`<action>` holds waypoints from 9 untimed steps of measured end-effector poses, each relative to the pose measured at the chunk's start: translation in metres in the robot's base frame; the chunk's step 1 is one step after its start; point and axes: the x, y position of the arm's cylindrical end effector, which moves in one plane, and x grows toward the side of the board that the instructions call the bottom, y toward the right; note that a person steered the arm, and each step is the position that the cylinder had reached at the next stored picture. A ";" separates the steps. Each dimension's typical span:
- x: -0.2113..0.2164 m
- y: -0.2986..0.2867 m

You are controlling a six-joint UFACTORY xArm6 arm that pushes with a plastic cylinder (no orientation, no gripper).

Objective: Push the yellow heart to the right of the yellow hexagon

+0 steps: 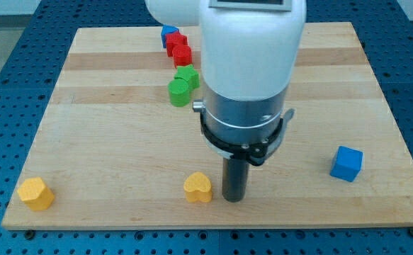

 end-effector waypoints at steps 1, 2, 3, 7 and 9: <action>-0.001 -0.026; -0.003 -0.045; -0.003 -0.061; -0.003 -0.120; 0.012 -0.104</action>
